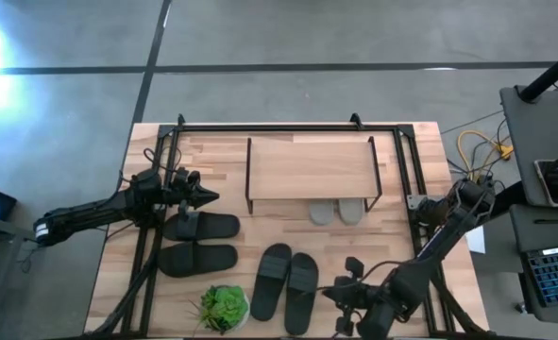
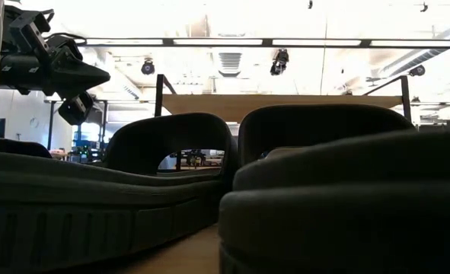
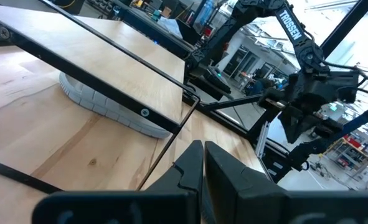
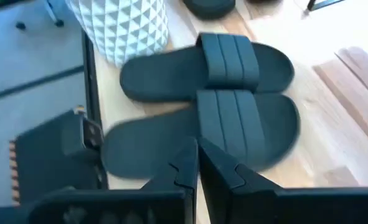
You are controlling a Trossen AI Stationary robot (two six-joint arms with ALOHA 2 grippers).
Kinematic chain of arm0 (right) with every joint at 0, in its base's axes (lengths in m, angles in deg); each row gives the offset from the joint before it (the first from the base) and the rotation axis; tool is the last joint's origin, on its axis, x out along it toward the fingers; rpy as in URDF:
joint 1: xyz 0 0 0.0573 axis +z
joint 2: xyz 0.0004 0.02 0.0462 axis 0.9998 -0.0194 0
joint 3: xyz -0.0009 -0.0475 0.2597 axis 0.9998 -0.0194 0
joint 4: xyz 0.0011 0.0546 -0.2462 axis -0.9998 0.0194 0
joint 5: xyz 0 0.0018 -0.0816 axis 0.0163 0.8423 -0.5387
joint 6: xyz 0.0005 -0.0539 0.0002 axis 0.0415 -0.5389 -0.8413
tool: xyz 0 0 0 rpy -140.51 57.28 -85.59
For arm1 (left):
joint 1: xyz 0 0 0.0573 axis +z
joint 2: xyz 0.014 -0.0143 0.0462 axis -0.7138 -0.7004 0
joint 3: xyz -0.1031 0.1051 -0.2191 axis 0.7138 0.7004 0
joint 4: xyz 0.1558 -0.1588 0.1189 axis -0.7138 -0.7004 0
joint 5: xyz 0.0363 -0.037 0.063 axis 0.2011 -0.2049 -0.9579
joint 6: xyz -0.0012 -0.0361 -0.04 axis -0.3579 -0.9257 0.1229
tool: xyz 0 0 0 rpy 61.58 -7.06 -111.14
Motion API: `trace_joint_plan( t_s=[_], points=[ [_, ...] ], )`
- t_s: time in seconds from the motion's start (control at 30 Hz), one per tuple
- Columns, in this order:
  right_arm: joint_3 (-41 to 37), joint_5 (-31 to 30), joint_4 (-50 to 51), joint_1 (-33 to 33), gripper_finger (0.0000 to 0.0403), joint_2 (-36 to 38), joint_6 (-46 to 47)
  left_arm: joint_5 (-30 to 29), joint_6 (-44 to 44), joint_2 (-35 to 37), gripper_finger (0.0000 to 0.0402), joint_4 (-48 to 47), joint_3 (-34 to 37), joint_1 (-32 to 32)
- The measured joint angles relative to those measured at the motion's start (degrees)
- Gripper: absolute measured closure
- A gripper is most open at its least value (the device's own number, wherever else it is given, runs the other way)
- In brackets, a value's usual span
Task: Pick and place slides into the shelf
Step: Put the black slipper under the shelf
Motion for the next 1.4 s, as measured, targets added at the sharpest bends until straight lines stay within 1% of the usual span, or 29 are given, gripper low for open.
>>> trace_joint_plan(
  t_s=[0.07,0.13,0.2,0.27,0.37,0.43,0.5,0.6,0.67,0.73,0.77,0.9,0.97,1.07,1.2,1.3,1.4],
  points=[
    [0.05,0.13,-2.33,-1.69,0.0394,-0.12,0.52,0.0,0.0,0.1,0.04,0.0,-0.01,0.0],
    [-0.15,0.58,-6.27,-3.43,0.0394,-0.14,3.43,-0.01,0.0,0.11,0.04,0.0,-0.01,-0.02],
    [-0.39,2.64,-9.13,-4.79,0.0394,-0.12,3.16,0.0,0.0,0.11,0.04,0.0,0.01,-0.02],
    [-0.54,6.43,-8.82,-6.17,0.0394,-0.6,0.7,0.0,0.0,0.02,0.04,0.0,-0.01,-0.02],
    [-0.62,8.69,-7.13,-7.28,0.0382,-1.16,0.25,0.0,0.0,0.09,0.04,0.01,0.01,-0.01],
    [0.54,9.87,-7.29,-7.83,0.0361,-1.81,-0.7,-0.01,0.0,0.09,0.04,0.0,0.01,-0.01],
    [1.81,10.79,-6.57,-7.9,0.0332,-2.68,-2.42,-0.01,0.0,0.17,0.04,0.0,0.0,-0.01],
    [4.76,12.65,-6.14,-7.88,0.0286,-5.16,-6.19,0.0,0.0,0.1,0.04,0.12,0.01,-0.02],
    [7.82,12.66,-4.81,-7.82,0.0261,-7.44,-9.78,0.0,0.0,-0.11,0.04,0.7,0.01,0.0],
    [11.88,11.84,-0.27,-7.57,0.0249,-10.18,-13.17,0.0,0.0,-0.14,0.04,0.98,-0.01,-0.01],
    [14.25,10.4,3.16,-7.33,0.0247,-11.68,-14.04,-0.01,0.0,-0.24,0.04,1.05,0.0,0.0],
    [23.55,1.55,19.51,-6.2,0.0252,-17.69,-14.1,-0.01,0.0,-0.37,0.04,0.95,0.01,-0.01],
    [27.38,-1.21,25.45,-5.64,0.0257,-20.02,-12.7,0.0,0.0,-0.35,0.04,0.95,-0.01,-0.01],
    [31.31,-0.73,29.45,-5.05,0.026,-23.36,-10.93,0.0,0.0,-0.32,0.04,0.94,0.01,0.0],
    [35.79,0.21,29.77,-3.9,0.026,-27.23,-10.97,0.0,0.0,-0.37,0.04,0.9,-0.01,-0.01],
    [38.66,0.53,30.17,-3.07,0.0251,-30.21,-11.66,-0.01,0.0,-0.35,0.04,0.92,-0.01,-0.01],
    [41.39,0.44,34.31,-2.65,0.024,-33.43,-11.36,0.0,0.0,-0.33,0.04,0.92,0.01,0.0]
  ],
)
